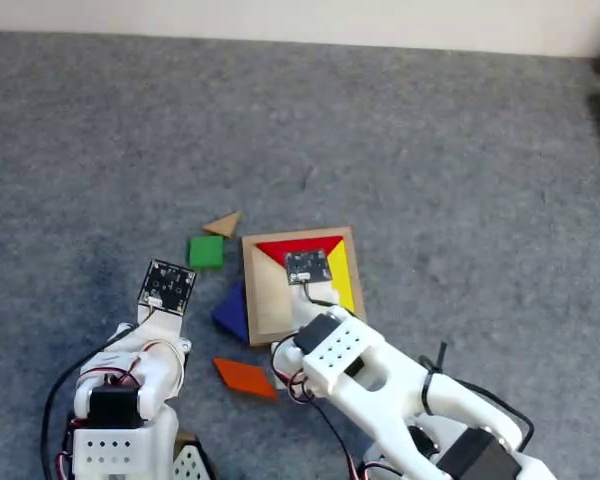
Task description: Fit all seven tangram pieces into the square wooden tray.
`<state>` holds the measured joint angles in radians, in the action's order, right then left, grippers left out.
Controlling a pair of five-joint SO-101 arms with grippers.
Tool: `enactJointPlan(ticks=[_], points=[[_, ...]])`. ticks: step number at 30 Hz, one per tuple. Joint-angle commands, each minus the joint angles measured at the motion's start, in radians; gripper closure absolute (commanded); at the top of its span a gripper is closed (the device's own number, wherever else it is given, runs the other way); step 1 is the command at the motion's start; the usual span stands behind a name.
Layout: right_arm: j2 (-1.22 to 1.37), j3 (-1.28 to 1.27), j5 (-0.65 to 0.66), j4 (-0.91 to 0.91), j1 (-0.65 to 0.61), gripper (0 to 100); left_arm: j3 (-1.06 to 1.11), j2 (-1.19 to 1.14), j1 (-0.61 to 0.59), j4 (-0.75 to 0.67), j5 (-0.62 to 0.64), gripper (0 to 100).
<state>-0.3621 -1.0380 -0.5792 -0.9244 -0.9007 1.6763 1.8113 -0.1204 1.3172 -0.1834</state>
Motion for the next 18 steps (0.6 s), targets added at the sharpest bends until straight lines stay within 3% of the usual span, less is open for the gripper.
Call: enactJointPlan(ticks=[1,7,10,14,18], points=[[-0.013,-0.002,0.048,0.036,-0.018,87.2,0.019,0.012,-0.018,0.006,0.011,100],[-0.015,-0.005,0.066,0.033,-0.016,87.2,0.019,0.012,-0.018,0.006,0.011,100],[-0.025,-0.008,0.204,0.030,0.008,87.5,0.019,0.012,-0.018,0.006,0.011,100],[-0.025,-0.008,0.414,0.028,0.134,87.5,0.019,0.012,-0.018,0.006,0.011,100],[-0.025,-0.005,0.529,0.028,0.236,87.5,0.019,0.012,-0.018,0.006,0.011,100]])
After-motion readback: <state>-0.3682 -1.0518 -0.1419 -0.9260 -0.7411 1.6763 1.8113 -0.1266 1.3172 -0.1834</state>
